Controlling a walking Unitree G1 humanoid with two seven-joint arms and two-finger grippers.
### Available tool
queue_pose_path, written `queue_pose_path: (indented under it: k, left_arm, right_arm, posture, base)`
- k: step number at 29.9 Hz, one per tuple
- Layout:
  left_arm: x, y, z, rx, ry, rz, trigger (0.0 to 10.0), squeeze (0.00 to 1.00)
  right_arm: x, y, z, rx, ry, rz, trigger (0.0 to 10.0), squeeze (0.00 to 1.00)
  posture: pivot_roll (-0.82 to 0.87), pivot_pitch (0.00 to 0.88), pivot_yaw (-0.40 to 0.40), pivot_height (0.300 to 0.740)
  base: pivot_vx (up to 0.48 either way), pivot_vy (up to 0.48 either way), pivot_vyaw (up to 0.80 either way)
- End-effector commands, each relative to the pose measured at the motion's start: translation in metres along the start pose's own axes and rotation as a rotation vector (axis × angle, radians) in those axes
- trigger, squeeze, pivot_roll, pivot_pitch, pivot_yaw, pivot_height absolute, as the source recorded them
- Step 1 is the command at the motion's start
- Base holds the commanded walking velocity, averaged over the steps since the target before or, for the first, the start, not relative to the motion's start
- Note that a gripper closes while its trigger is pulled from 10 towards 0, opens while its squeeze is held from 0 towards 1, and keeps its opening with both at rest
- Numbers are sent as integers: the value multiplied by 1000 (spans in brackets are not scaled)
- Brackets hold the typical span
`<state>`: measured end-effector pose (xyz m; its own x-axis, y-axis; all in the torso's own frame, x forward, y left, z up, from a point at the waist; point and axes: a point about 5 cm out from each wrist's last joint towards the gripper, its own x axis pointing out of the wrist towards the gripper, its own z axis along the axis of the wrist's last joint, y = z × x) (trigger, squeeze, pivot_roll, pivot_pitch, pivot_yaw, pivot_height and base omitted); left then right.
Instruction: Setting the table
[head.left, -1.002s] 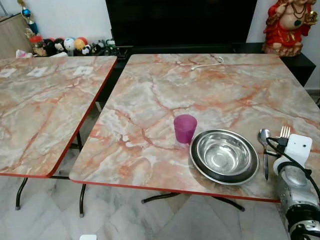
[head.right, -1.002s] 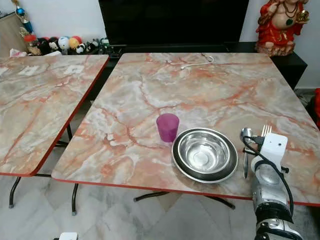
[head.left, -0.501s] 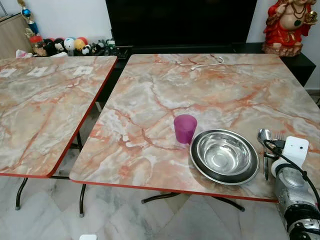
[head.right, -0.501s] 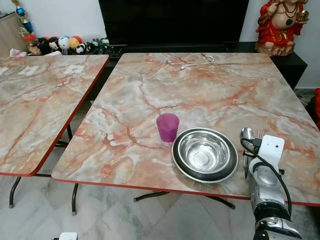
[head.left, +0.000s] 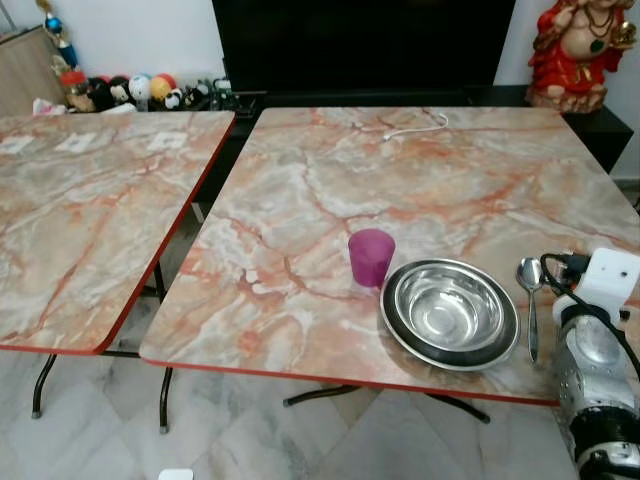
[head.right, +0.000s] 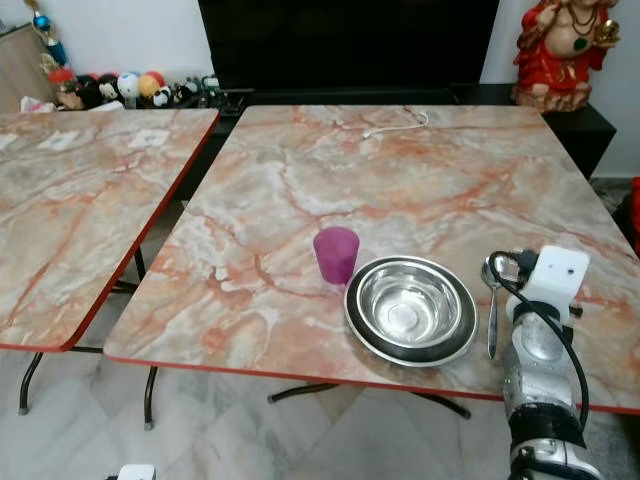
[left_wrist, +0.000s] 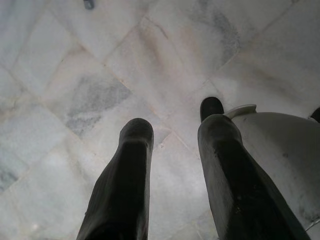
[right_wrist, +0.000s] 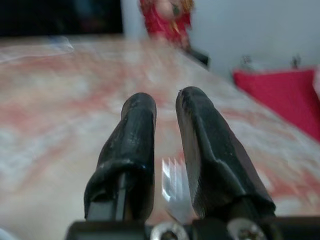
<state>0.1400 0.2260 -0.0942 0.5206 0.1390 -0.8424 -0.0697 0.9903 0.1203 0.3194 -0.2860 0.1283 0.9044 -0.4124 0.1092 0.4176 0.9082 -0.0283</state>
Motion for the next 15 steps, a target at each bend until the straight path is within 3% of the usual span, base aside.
queue_pose_path:
  k: [1, 3, 6, 10, 15]
  left_arm:
    - [-1, 6, -4, 3, 13, 10, 10000, 0]
    - [-1, 6, -5, 3, 13, 11, 10000, 0]
    - [-1, 7, -4, 12, 12, 12, 10000, 0]
    - [-2, 7, -4, 9, 9, 13, 10000, 0]
    - [-1, 6, -4, 9, 7, 12, 10000, 0]
  right_arm:
    - [-6, 8, 19, 27, -96, 49, 10000, 0]
    - [-8, 10, 23, 18, -112, 62, 10000, 0]
    - [-17, 23, 43, 68, -218, 125, 10000, 0]
    - [-23, 33, 49, 36, -251, 166, 10000, 0]
    - [-29, 49, 44, 98, -203, 210, 10000, 0]
  posture:
    - [-73, 6, 58, 740]
    - [-75, 6, 59, 740]
    - [-88, 11, 57, 740]
    - [-85, 11, 51, 740]
    - [-78, 0, 44, 740]
  base:
    - [0, 0, 0]
    - [0, 0, 0]
    - [0, 0, 0]
    - [0, 0, 761]
    - [0, 0, 776]
